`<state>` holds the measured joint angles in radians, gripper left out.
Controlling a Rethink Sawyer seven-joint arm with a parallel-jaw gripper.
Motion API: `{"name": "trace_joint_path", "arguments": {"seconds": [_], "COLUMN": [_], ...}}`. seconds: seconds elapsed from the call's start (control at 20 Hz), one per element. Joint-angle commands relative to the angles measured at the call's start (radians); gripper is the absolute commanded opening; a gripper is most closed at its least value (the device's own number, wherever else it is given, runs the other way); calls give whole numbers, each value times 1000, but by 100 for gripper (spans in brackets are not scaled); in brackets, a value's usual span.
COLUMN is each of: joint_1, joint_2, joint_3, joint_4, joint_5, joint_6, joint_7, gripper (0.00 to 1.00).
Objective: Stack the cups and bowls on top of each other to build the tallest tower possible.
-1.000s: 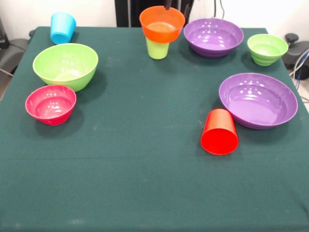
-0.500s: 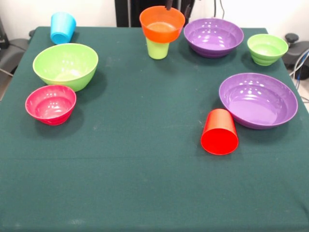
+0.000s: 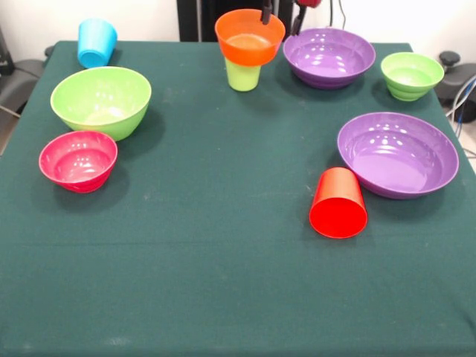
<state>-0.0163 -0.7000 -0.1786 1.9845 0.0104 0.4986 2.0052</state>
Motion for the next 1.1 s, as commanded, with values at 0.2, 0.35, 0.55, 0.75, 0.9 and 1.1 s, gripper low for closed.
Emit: {"name": "trace_joint_path", "arguments": {"seconds": [0.2, 0.35, 0.55, 0.75, 0.9, 1.1], "joint_1": [-13, -18, -19, -24, -27, -30], "joint_2": [88, 102, 104, 111, 112, 113], "joint_3": [105, 102, 94, 92, 91, 92], "joint_4": [-5, -11, -17, -25, -28, -22], "joint_5": [32, 25, 21, 19, 17, 13], "joint_6": [-116, -132, -123, -119, -117, -127], "joint_7": [137, 132, 125, 119, 115, 113], "gripper": [100, 100, 100, 100, 100, 100]}}
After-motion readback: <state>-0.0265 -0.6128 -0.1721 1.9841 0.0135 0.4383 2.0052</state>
